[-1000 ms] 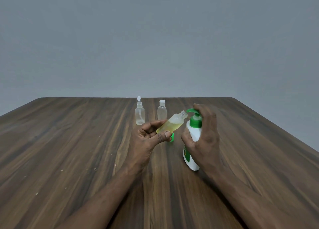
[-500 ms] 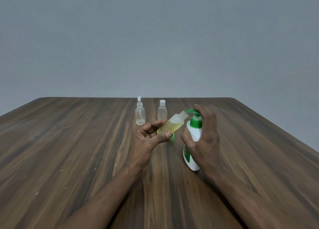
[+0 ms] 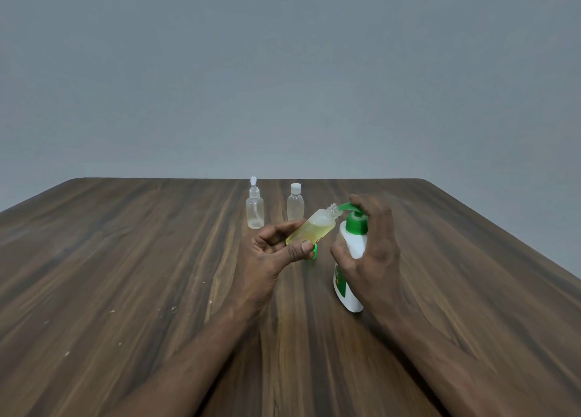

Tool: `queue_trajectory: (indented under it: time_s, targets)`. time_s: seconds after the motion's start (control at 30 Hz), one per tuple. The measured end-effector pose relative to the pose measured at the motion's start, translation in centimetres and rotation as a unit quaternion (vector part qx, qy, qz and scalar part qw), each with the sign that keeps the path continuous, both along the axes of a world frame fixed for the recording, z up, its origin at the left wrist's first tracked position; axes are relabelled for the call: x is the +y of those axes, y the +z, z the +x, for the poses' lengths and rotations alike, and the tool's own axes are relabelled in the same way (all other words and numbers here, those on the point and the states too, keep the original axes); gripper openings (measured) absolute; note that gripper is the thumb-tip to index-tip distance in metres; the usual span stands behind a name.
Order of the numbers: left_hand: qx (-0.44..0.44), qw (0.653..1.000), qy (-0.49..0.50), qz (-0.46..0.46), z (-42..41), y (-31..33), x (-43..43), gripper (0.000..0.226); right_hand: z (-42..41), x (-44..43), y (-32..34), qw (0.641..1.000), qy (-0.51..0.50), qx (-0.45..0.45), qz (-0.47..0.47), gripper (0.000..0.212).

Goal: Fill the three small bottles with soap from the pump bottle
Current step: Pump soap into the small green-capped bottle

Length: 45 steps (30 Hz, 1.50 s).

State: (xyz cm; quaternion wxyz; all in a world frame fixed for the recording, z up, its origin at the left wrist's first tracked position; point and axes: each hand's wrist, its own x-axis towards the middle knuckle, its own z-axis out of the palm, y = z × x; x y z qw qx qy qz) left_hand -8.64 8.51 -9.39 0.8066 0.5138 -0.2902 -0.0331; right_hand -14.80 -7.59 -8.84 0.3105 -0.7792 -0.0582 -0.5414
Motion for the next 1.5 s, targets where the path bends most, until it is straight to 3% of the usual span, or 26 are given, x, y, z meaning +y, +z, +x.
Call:
queue_trajectory:
  time_s: [1.17, 1.5]
  targets:
    - [-0.002, 1.000, 0.001, 0.011, 0.1, -0.4, 0.0, 0.043, -0.1, 0.1, 0.0, 1.000, 0.003, 0.002, 0.002, 0.069]
    - [0.097, 0.990, -0.081, -0.070, -0.1, -1.0, -1.0, 0.039, 0.0, 0.0, 0.0, 1.000, -0.015, 0.000, -0.018, 0.073]
